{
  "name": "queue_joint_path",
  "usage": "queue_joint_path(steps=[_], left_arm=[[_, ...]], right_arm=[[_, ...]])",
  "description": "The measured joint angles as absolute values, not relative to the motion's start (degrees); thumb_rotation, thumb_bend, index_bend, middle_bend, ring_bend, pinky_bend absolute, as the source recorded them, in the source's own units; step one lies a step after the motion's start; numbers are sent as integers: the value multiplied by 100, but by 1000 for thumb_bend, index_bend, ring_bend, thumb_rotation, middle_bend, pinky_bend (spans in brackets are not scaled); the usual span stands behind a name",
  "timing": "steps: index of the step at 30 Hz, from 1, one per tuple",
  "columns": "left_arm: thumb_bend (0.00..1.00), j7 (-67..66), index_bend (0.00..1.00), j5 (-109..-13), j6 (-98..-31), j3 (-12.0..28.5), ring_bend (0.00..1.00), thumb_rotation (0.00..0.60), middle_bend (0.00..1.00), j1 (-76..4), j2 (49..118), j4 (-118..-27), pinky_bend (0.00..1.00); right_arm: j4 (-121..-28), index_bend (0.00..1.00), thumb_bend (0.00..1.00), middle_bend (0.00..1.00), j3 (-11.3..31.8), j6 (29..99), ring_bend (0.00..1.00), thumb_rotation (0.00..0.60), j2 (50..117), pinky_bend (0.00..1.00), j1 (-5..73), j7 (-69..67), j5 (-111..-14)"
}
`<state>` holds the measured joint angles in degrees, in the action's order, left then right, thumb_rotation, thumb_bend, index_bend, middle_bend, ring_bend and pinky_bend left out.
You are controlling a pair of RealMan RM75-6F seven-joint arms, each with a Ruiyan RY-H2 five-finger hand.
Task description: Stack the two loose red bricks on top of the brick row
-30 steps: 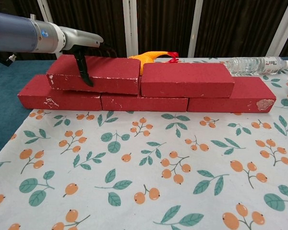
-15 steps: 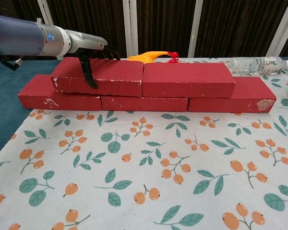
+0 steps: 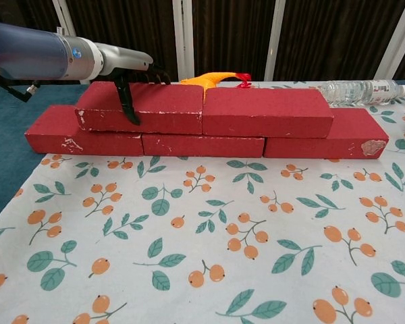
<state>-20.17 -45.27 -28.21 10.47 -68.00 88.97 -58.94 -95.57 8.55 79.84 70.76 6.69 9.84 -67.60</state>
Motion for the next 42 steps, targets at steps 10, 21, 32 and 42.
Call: queue_joint_path(steps=[10,21,32,42], left_arm=[[59,-2062,293,-4379,-2843,943,246,600,317,-6892,8924,-5904,252],[39,-2138,204,-4147,-2904,853,210,600,236,-6944,8909,-5953,246],[0,-2322,142,-3737,-2911,697,89,600,165,-7063,8896,-5984,188],[0,-2522,24,-3382,-2961,537,0,600,0,-7185,8888,-6014,113]], right_arm=[[-9561,0,60,28,877,7985,0,600,7070,0,659,984,-6729],[-9558,0,60,28,886,7990,0,600,7073,0,650,967,-6732],[-9563,0,60,28,901,7982,0,600,7073,0,646,990,-6694],[-9579,0,60,28,918,7978,0,600,7071,0,645,1024,-6652]])
